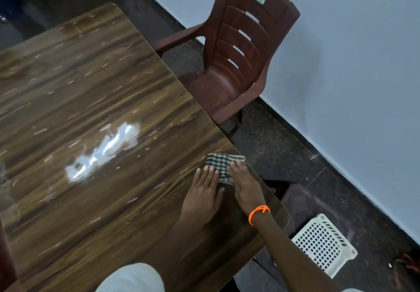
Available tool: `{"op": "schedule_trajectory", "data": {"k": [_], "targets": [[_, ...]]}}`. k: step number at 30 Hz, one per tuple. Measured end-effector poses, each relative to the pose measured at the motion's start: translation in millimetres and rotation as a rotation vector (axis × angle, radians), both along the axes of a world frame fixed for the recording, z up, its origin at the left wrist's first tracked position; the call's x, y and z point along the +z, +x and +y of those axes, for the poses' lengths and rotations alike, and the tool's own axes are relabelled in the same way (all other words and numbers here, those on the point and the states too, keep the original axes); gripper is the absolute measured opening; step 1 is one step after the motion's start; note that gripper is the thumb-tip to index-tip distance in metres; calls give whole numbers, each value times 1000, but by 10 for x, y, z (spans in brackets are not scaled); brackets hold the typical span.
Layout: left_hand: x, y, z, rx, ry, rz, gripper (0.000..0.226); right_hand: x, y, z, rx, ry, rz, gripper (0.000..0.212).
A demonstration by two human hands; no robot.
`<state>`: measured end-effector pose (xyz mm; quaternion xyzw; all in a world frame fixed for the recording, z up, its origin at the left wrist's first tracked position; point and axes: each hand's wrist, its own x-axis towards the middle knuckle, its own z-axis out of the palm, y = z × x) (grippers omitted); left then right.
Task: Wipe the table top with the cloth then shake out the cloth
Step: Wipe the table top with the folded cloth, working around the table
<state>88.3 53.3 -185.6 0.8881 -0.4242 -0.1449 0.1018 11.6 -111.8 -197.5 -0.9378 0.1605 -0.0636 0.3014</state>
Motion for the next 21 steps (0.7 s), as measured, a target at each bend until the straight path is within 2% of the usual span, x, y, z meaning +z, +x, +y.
{"op": "schedule_trajectory", "data": {"k": [4,7,9,14,21], "targets": [[12,-364,237,-33,0,41,66,-16,-384,119,69,0,-18,46],[41,-483,89,-106,20,86,68,-8,-684,110,-81,30,-8,47],[53,-421,-133,-163,-7,50,65,2,-719,94,-221,47,-26,42],[79,101,-626,-198,14,-25,63,-36,-222,-9,-427,49,-45,36],[87,780,-506,-106,50,-67,71,-60,580,40,-357,44,-29,32]]}}
